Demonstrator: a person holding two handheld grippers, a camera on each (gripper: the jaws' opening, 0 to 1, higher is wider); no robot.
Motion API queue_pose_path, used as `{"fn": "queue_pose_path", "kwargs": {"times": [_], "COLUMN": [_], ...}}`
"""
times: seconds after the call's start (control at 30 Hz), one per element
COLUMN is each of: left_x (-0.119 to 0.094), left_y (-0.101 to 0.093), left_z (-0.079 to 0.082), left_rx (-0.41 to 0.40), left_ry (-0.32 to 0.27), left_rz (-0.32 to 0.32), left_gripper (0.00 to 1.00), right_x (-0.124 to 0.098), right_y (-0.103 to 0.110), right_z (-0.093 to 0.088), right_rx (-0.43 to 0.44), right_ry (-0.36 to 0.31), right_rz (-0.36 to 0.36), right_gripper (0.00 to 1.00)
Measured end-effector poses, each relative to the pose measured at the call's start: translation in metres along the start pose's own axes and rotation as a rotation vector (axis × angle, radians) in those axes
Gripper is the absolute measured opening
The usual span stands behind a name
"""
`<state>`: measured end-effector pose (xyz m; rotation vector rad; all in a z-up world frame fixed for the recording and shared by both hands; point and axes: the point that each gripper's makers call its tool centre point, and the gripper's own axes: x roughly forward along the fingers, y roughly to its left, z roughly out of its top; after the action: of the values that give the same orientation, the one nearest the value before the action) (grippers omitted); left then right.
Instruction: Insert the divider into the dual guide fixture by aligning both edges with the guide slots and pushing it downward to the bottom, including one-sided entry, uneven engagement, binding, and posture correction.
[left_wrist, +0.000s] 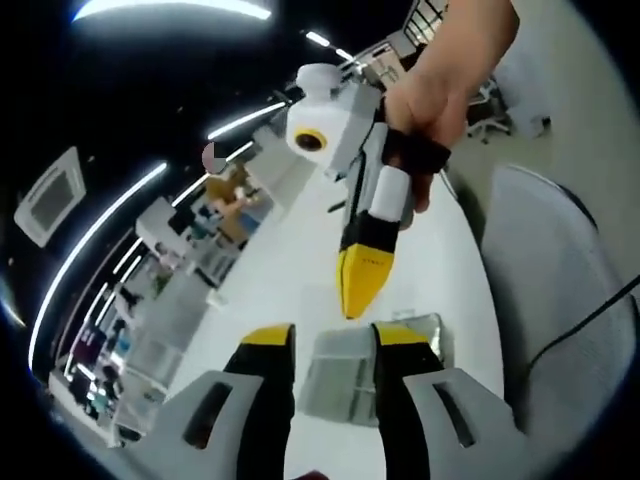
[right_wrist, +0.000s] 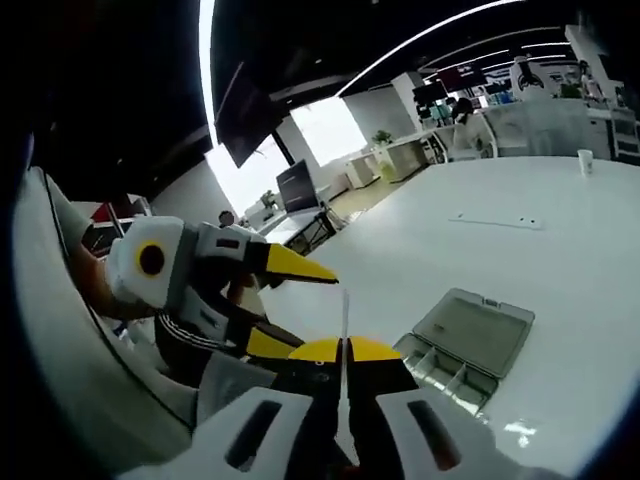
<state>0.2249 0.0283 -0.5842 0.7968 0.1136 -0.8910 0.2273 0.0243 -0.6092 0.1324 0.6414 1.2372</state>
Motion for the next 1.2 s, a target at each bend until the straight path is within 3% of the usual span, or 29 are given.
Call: {"fn": "queue_pose_path", "kwargs": {"times": [0.43, 1.0, 1.2], "left_x": [-0.005, -0.005, -0.005], "left_y": [0.013, 0.010, 0.010], "left_z": [0.005, 0.007, 0.004], "left_rx": [-0.058, -0.186, -0.190], "left_ry": [-0.012, -0.009, 0.000], "left_rz": [-0.010, -0.114, -0.135], "left_gripper": [0.23, 0.16, 0.16], "right_x": [-0.002, -0.001, -0.002], "right_y": [0.004, 0.013, 0.014], "right_z": [-0.004, -0.005, -0.006], "right_rx": [-0.073, -0.221, -0.251], "right_ry": [0.013, 0.032, 0.040], "right_rz": [0.017, 0.054, 0.068], "right_gripper": [0.00, 0.00, 0.00]}}
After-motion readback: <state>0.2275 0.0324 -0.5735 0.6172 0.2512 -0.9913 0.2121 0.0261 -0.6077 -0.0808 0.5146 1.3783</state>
